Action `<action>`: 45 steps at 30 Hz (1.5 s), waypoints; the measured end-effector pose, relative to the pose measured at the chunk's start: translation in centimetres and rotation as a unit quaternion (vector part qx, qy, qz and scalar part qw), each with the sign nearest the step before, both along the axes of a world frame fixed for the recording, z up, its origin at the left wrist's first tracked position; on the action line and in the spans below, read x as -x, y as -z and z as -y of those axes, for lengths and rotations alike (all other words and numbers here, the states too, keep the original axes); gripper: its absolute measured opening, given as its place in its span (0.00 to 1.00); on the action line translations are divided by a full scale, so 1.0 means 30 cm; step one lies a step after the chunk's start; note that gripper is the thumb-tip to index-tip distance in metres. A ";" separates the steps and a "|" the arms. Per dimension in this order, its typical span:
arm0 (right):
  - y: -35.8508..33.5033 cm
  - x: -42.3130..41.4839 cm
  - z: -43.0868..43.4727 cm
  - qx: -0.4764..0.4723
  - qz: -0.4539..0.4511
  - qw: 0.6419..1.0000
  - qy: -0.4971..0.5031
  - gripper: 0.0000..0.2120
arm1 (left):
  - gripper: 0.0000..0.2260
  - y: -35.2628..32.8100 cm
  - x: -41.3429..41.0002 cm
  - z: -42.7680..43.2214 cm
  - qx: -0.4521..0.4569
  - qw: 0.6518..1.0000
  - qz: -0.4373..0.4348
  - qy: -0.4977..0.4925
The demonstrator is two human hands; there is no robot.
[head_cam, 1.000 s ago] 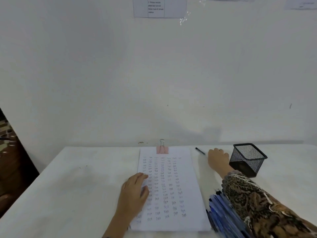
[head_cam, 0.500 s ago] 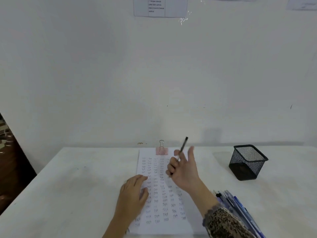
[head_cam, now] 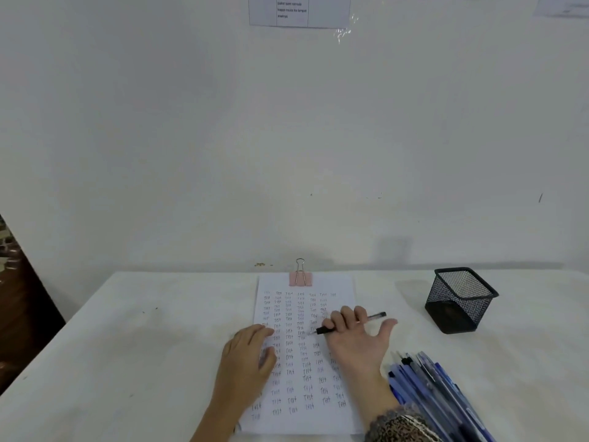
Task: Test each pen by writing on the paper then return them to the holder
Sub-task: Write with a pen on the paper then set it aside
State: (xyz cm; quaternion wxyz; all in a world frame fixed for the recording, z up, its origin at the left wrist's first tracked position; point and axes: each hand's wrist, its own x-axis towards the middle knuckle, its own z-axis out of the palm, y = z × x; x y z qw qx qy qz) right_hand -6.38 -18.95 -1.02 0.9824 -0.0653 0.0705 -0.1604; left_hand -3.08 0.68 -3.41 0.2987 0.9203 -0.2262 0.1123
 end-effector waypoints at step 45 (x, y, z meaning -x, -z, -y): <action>-0.027 -0.273 0.190 0.651 -0.240 0.715 0.084 0.22 | 0.40 -0.013 -0.015 0.012 -0.139 0.986 -0.090 -0.004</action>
